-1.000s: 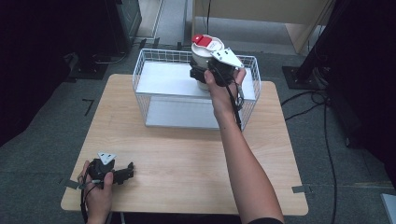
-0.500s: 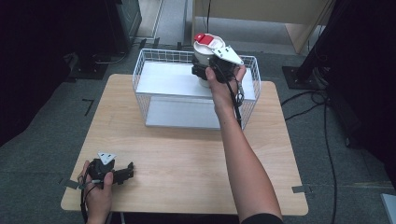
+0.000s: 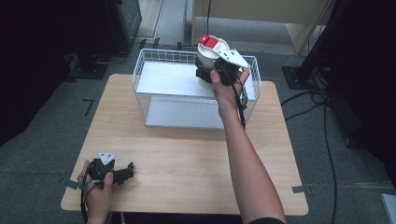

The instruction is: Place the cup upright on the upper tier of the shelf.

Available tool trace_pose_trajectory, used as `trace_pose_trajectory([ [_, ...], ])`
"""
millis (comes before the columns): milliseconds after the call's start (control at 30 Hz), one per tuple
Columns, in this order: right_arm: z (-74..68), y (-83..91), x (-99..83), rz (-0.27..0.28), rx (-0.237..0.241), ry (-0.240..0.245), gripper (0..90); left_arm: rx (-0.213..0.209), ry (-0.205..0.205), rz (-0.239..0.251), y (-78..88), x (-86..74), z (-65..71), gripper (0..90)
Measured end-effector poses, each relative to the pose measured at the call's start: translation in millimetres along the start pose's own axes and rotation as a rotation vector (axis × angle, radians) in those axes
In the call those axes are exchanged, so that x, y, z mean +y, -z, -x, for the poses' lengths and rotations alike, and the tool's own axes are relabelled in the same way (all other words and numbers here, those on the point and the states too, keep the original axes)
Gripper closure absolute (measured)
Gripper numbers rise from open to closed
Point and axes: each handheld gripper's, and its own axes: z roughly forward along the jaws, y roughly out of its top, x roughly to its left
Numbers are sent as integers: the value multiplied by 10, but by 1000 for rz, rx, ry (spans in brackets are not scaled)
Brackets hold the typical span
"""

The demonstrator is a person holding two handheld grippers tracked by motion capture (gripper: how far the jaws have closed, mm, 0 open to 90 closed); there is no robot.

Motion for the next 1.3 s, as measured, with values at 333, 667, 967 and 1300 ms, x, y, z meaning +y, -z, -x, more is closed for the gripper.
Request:
trace_pose_trajectory([
  [333,23,119,-21,7,32,-5,0,-1,1,-1,0,0,0,0],
  [667,73,287,-135,13,27,2,0,-1,3,-1,0,-1,2,0],
  [967,156,489,-287,13,22,13,0,-2,0,-2,1,0,0,0],
  [1300,172,704,-438,10,18,60,0,-1,1,-1,0,0,1,0],
])
